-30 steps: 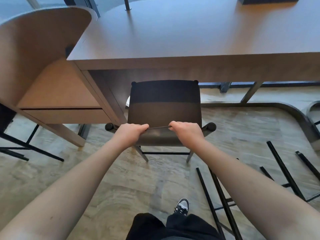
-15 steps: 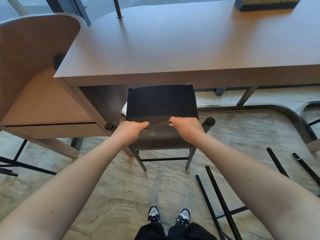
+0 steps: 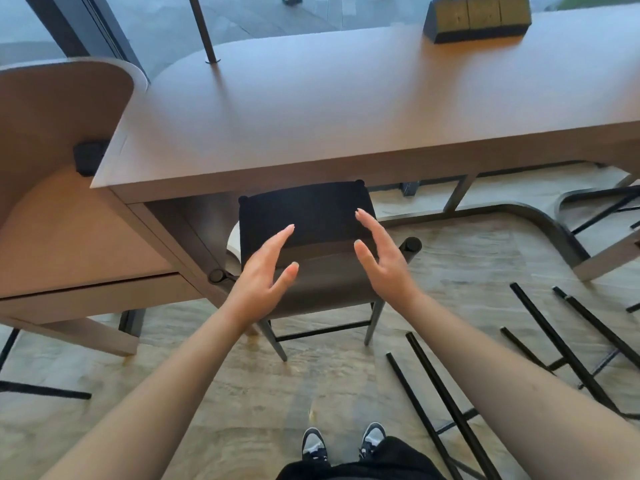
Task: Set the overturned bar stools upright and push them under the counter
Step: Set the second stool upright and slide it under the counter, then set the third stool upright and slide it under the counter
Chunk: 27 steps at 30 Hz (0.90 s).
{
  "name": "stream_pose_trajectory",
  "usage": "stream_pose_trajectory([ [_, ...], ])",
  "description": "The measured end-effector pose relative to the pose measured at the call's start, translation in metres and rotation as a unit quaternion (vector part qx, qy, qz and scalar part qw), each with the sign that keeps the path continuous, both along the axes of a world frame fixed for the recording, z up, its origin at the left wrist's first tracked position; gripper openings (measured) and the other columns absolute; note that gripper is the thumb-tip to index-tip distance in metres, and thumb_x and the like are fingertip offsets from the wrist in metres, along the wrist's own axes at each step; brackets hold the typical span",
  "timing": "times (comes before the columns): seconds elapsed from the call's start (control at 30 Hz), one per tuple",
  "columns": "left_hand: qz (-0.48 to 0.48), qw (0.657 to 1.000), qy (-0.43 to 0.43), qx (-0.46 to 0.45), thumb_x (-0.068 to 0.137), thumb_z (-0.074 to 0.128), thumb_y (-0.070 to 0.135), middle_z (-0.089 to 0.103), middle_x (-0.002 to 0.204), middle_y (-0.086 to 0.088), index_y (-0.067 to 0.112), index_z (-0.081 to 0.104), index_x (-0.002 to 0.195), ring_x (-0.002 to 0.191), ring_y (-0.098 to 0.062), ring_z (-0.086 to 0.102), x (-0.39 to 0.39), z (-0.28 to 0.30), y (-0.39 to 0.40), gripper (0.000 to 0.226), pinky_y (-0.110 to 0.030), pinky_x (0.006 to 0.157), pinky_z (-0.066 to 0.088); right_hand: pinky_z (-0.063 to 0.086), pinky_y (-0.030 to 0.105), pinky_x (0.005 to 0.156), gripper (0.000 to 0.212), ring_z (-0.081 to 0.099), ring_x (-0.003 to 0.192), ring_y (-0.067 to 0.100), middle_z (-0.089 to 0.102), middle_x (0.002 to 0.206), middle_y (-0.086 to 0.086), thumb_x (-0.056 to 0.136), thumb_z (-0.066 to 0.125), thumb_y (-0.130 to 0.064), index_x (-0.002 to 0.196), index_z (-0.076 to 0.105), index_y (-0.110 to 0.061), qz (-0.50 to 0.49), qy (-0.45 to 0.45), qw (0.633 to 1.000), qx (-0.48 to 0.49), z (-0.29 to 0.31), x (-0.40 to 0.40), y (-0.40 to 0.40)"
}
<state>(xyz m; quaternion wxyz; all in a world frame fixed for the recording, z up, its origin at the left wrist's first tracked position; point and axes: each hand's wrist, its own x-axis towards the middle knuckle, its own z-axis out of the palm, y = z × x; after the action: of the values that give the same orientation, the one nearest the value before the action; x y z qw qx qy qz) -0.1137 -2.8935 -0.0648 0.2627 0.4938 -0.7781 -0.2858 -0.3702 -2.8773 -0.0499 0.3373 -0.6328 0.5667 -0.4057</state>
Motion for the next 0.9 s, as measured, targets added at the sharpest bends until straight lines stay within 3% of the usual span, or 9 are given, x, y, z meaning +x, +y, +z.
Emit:
stream_pose_trajectory([
  [0.17, -0.030, 0.994, 0.105, -0.020, 0.094, 0.030, 0.075, 0.003, 0.163, 0.033, 0.047, 0.005, 0.157, 0.149, 0.010, 0.006, -0.021, 0.026, 0.023, 0.073, -0.031, 0.113, 0.011, 0.022, 0.040, 0.122, 0.071, 0.019, 0.149, 0.001, 0.020, 0.164, -0.016, 0.094, 0.033, -0.070, 0.156, 0.015, -0.040, -0.084, -0.049, 0.995, -0.030, 0.012, -0.001, 0.041],
  [0.33, -0.107, 0.977, 0.176, -0.054, 0.096, 0.032, 0.072, 0.009, 0.169, 0.012, 0.039, 0.006, 0.159, 0.155, -0.015, 0.014, -0.052, 0.036, 0.036, 0.076, -0.057, 0.121, 0.020, 0.025, 0.051, 0.120, 0.084, 0.019, 0.151, 0.009, 0.017, 0.165, -0.010, 0.092, 0.032, -0.076, 0.158, 0.014, -0.028, -0.157, -0.066, 0.982, -0.084, 0.024, -0.011, 0.089],
  [0.67, -0.310, 0.918, 0.231, -0.087, 0.096, 0.033, 0.072, 0.016, 0.168, -0.001, 0.020, 0.012, 0.160, 0.154, -0.029, 0.018, -0.171, 0.071, 0.120, 0.085, -0.070, 0.113, 0.026, 0.032, 0.046, 0.116, 0.080, 0.027, 0.149, 0.014, 0.023, 0.163, -0.009, 0.093, 0.031, -0.074, 0.157, 0.020, -0.027, -0.302, -0.060, 0.937, -0.166, 0.046, -0.068, 0.245],
  [0.83, -0.430, 0.866, 0.235, -0.098, 0.099, 0.032, 0.068, 0.017, 0.168, -0.007, 0.018, 0.011, 0.160, 0.154, -0.031, 0.019, -0.239, 0.072, 0.205, 0.082, -0.068, 0.113, 0.027, 0.034, 0.030, 0.115, 0.082, 0.027, 0.149, 0.011, 0.023, 0.163, -0.011, 0.091, 0.030, -0.077, 0.157, 0.022, -0.029, -0.415, -0.059, 0.892, -0.170, 0.049, -0.097, 0.359],
  [0.9, -0.469, 0.847, 0.237, -0.084, 0.099, 0.033, 0.067, 0.017, 0.168, -0.005, 0.017, 0.012, 0.160, 0.154, -0.031, 0.019, -0.261, 0.068, 0.250, 0.082, -0.068, 0.113, 0.028, 0.034, 0.033, 0.116, 0.082, 0.027, 0.149, 0.013, 0.024, 0.163, -0.008, 0.091, 0.030, -0.076, 0.157, 0.022, -0.027, -0.454, -0.062, 0.870, -0.181, 0.049, -0.103, 0.415],
])
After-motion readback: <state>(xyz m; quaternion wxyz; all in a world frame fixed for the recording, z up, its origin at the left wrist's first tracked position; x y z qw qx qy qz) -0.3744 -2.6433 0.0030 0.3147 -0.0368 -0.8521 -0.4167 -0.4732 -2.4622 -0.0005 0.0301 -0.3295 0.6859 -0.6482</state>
